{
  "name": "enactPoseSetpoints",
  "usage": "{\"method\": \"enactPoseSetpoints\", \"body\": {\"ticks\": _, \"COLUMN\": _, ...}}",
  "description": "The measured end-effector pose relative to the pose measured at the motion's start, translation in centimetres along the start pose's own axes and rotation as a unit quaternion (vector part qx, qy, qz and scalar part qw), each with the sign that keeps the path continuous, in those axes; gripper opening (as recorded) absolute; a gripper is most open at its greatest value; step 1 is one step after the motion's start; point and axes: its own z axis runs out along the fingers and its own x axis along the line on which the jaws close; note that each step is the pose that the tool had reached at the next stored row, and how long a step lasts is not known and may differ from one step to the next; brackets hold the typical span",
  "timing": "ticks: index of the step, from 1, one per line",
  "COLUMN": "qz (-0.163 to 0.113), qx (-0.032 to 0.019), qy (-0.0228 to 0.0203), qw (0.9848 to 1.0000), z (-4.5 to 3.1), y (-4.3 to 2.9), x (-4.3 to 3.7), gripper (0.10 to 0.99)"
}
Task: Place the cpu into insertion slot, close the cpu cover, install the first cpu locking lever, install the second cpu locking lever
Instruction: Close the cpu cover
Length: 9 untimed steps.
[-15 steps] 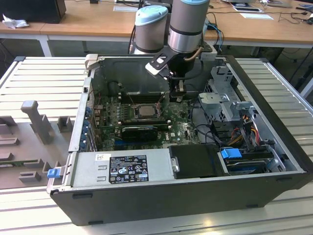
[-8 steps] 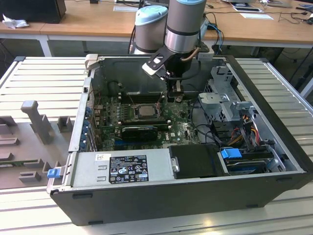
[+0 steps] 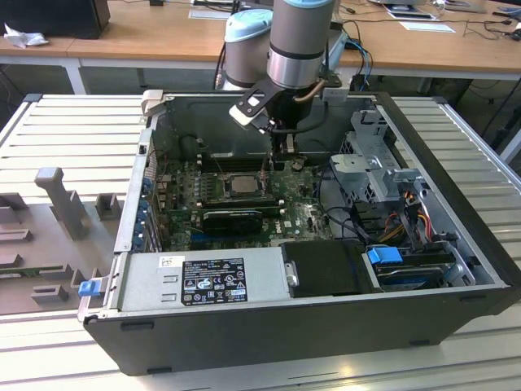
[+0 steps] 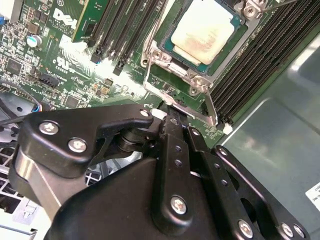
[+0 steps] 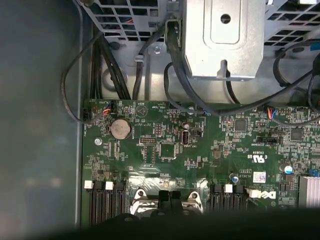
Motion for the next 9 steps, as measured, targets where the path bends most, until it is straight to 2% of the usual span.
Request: {"method": "enactPoseSetpoints", "body": {"ticks": 9, "qz": 0.0, "qx": 0.0, "qy": 0.0006, "qw": 1.0, "z": 0.07, "y": -1.17, "x": 0.03, "gripper": 0.106}}
